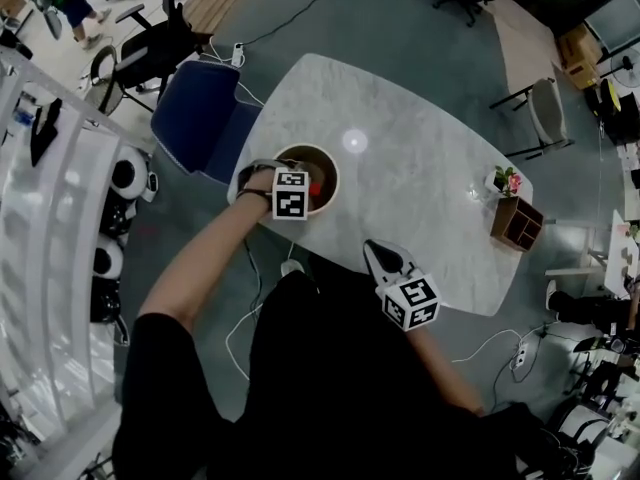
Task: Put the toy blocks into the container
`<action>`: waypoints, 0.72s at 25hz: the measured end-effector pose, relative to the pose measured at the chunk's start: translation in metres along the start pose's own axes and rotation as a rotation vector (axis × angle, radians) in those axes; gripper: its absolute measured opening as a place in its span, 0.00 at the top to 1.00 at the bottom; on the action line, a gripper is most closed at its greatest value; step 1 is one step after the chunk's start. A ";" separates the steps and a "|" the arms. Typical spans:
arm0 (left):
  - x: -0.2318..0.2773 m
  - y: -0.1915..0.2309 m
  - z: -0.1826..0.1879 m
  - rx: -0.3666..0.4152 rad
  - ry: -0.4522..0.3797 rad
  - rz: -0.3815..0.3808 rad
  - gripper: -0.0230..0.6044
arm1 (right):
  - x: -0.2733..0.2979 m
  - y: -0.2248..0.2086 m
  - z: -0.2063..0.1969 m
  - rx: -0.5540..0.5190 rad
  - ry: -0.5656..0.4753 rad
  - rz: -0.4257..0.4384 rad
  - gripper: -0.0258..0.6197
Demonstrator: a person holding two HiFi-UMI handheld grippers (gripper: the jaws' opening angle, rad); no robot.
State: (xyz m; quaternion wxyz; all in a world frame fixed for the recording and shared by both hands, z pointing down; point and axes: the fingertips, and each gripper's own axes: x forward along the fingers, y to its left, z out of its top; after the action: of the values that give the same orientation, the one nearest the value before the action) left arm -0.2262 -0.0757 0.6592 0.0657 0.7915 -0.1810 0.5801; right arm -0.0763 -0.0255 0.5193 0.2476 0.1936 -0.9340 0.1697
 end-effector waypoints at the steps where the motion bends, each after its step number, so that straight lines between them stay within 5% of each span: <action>1: 0.003 0.001 0.000 0.009 0.007 -0.006 0.76 | 0.004 -0.001 0.003 -0.002 -0.005 0.004 0.96; 18: 0.049 0.009 0.010 0.129 0.066 -0.107 0.76 | 0.026 -0.046 0.002 0.088 -0.019 -0.003 0.96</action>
State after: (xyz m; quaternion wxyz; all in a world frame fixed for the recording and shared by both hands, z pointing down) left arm -0.2082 -0.0970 0.7010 0.0511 0.7831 -0.0985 0.6119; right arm -0.0774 -0.0729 0.5416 0.2304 0.2075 -0.9276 0.2083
